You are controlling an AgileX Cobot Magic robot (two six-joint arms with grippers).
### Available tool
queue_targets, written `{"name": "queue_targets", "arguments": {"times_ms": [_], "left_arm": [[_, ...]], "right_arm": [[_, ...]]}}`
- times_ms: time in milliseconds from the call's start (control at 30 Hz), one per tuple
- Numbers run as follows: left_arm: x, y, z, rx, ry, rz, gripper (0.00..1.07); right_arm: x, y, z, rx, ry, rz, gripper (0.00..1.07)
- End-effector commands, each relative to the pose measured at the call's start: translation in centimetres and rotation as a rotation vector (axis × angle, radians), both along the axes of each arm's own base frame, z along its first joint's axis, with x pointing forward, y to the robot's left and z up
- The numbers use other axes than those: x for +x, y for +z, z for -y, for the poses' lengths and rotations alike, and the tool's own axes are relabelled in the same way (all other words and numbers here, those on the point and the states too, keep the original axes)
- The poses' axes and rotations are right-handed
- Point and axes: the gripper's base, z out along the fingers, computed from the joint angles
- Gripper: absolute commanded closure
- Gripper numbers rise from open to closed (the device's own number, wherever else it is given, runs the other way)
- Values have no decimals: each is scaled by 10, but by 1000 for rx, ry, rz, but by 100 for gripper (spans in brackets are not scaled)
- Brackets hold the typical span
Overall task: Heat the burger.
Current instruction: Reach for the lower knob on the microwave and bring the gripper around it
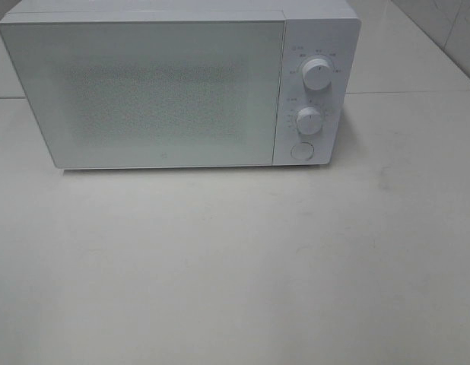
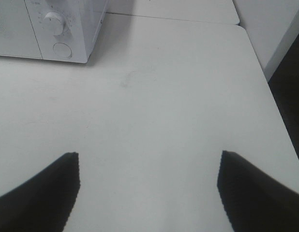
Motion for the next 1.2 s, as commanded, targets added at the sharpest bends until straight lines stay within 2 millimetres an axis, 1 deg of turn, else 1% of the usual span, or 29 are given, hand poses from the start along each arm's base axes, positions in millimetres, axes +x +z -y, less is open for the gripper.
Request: {"name": "queue_targets", "arguments": {"times_ms": [33,767,867,933,967,1033,1067,1133,1200], "left_arm": [[-2,1,1,-12,-3,29,9],[-2,1,1,-11,-3,29,9],[-2,1,1,-11,-3,29,9],[-2,1,1,-11,-3,29,9],[-2,1,1,-11,-3,29,9],[-2,1,1,-11,-3,29,9],[-2,1,1,-11,-3,29,9],[-2,1,1,-11,-3,29,9],[-2,1,1,-11,-3,29,9]], "right_arm": [[-4,1,1,4,-9,40,31],[-2,1,0,3,-6,35,32],[-4,6,0,7,-5,66,32],[-4,13,0,13,-2,117,32],[-4,13,0,13,-2,117,32],[-3,18,0,18,2,181,32],[-3,18,0,18,2,181,32],[1,23,-1,29,7,260,32],[3,23,-1,30,8,276,32]]}}
